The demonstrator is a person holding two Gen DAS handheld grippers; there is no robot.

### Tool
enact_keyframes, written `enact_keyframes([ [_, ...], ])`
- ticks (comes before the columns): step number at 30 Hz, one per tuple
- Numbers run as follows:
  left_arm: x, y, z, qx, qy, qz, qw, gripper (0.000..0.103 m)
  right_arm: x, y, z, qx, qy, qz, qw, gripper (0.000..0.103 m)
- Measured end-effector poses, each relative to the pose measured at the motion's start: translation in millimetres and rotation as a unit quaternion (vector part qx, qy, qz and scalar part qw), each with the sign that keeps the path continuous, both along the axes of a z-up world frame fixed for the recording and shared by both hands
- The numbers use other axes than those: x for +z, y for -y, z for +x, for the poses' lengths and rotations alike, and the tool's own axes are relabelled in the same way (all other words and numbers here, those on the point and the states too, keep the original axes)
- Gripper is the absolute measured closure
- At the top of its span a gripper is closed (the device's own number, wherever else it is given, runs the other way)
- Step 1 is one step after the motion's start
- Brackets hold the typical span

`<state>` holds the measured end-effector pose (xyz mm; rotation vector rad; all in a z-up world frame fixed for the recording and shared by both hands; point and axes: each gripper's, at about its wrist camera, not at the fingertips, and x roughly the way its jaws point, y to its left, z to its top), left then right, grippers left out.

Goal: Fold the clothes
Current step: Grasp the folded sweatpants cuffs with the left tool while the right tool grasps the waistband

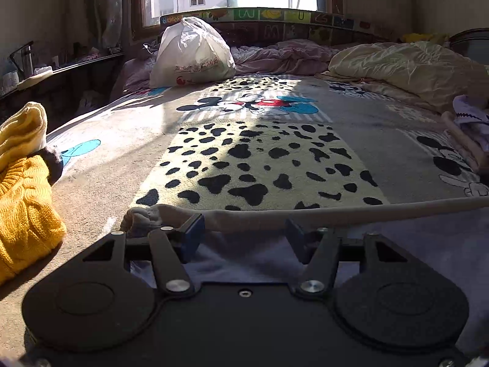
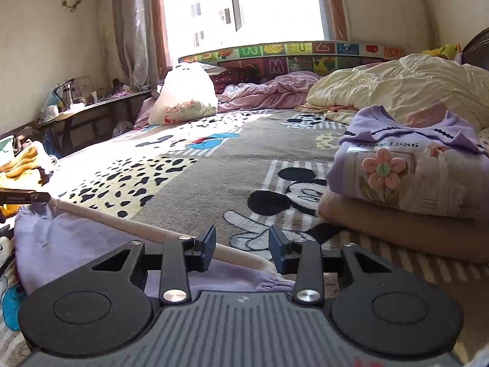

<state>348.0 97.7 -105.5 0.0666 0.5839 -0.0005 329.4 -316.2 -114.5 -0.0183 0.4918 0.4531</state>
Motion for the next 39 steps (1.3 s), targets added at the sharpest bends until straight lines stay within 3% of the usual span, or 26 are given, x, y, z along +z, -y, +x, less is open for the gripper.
enact_keyframes([
  [2, -18, 8, 7, -0.005, -0.043, 0.02, 0.9989, 0.043, -25, -17, -2, 0.007, -0.051, -0.077, 0.996, 0.062],
  [3, -22, 7, 7, 0.001, -0.037, 0.015, 0.9992, 0.037, -31, -12, -4, 0.007, -0.054, -0.067, 0.996, 0.062],
  [5, -19, 0, 7, 0.006, -0.043, -0.007, 0.999, 0.036, -32, -2, -3, 0.003, -0.067, -0.039, 0.997, 0.063],
  [7, -16, -6, 5, 0.013, -0.045, -0.027, 0.9985, 0.036, -33, -4, -6, 0.001, -0.061, -0.047, 0.997, 0.063],
  [10, 3, -26, -17, 0.065, -0.004, -0.059, 0.9961, 0.038, -32, -10, -12, -0.004, -0.047, -0.066, 0.997, 0.063],
  [12, 20, -53, -37, 0.123, 0.026, -0.113, 0.9857, 0.038, -27, -7, -22, -0.02, -0.026, -0.042, 0.999, 0.062],
  [14, 34, -81, -58, 0.178, 0.052, -0.171, 0.9677, 0.039, -20, 9, -26, -0.053, -0.029, 0.029, 0.998, 0.06],
  [17, 30, -119, -94, 0.247, 0.062, -0.283, 0.9246, 0.039, -12, 25, -35, -0.119, -0.021, 0.083, 0.989, 0.057],
  [19, 11, -136, -110, 0.258, 0.045, -0.373, 0.8899, 0.039, -12, 30, -46, -0.157, -0.024, 0.105, 0.982, 0.049],
  [22, -15, -148, -114, 0.258, 0.012, -0.471, 0.8432, 0.039, -26, 42, -65, -0.193, -0.063, 0.164, 0.965, 0.043],
  [24, -23, -152, -113, 0.258, 0.008, -0.501, 0.8258, 0.039, -36, 49, -73, -0.208, -0.084, 0.208, 0.952, 0.04],
  [26, -24, -155, -110, 0.256, 0.008, -0.513, 0.8194, 0.039, -44, 54, -73, -0.22, -0.094, 0.238, 0.941, 0.037],
  [29, -28, -158, -103, 0.247, 0.006, -0.516, 0.8199, 0.039, -54, 57, -66, -0.231, -0.098, 0.261, 0.932, 0.034],
  [33, -33, -163, -94, 0.235, 0.002, -0.521, 0.8203, 0.04, -55, 49, -57, -0.228, -0.091, 0.236, 0.94, 0.032],
  [35, -35, -165, -89, 0.229, 0.001, -0.524, 0.8205, 0.045, -55, 45, -53, -0.226, -0.087, 0.223, 0.944, 0.032],
  [39, -40, -169, -80, 0.216, -0.003, -0.529, 0.8207, 0.068, -57, 48, -48, -0.226, -0.087, 0.229, 0.943, 0.032],
])
